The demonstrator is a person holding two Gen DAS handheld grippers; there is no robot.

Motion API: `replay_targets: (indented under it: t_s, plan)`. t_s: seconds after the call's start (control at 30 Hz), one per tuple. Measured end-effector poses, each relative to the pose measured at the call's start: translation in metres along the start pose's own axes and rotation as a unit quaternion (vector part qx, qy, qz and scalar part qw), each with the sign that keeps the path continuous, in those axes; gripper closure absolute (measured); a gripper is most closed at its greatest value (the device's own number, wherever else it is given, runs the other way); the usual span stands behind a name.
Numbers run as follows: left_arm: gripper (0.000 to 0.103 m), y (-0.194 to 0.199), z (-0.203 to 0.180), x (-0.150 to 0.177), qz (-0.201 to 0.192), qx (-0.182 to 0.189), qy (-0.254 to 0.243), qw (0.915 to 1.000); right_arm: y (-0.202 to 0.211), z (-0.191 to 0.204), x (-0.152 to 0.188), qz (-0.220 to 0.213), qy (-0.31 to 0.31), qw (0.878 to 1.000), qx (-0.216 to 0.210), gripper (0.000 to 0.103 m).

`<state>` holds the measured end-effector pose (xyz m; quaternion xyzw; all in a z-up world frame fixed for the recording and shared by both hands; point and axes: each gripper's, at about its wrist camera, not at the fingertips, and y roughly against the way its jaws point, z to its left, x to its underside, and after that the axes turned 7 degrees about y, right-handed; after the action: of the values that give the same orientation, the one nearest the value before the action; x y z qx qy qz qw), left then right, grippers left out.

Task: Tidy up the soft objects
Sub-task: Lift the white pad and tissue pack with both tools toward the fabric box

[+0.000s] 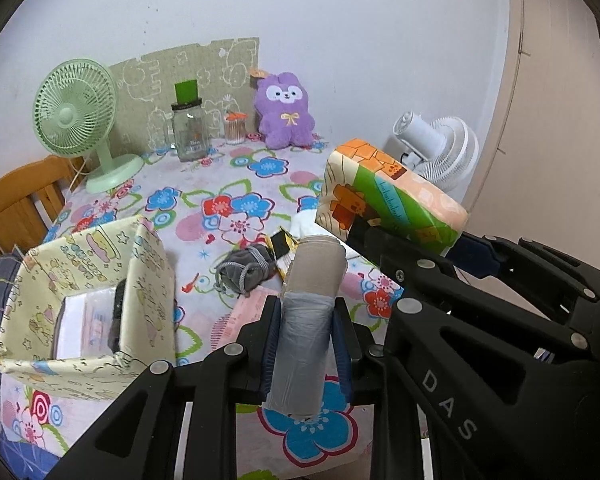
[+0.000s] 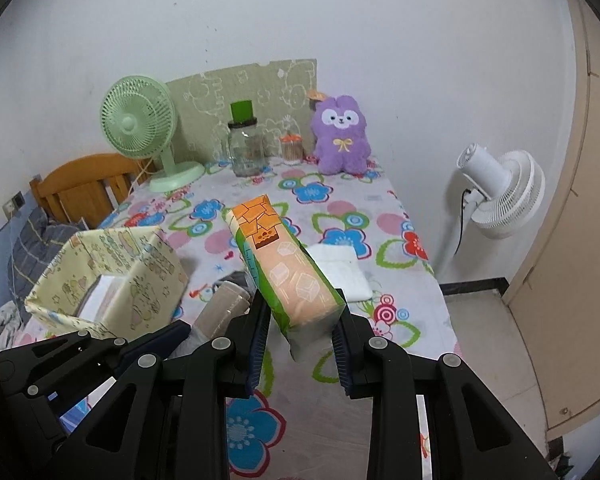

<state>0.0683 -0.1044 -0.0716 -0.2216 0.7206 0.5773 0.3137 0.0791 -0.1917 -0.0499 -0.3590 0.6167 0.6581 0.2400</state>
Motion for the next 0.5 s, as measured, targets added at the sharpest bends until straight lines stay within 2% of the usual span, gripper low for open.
replay_targets:
  t_s: [0.5]
  plan:
    - [0.078,0.025,0.025,-0.011,-0.021,-0.001,0.007,0.9997,0.015,0.025,-0.021,-0.018,0.011,1.0,-0.002,0.07]
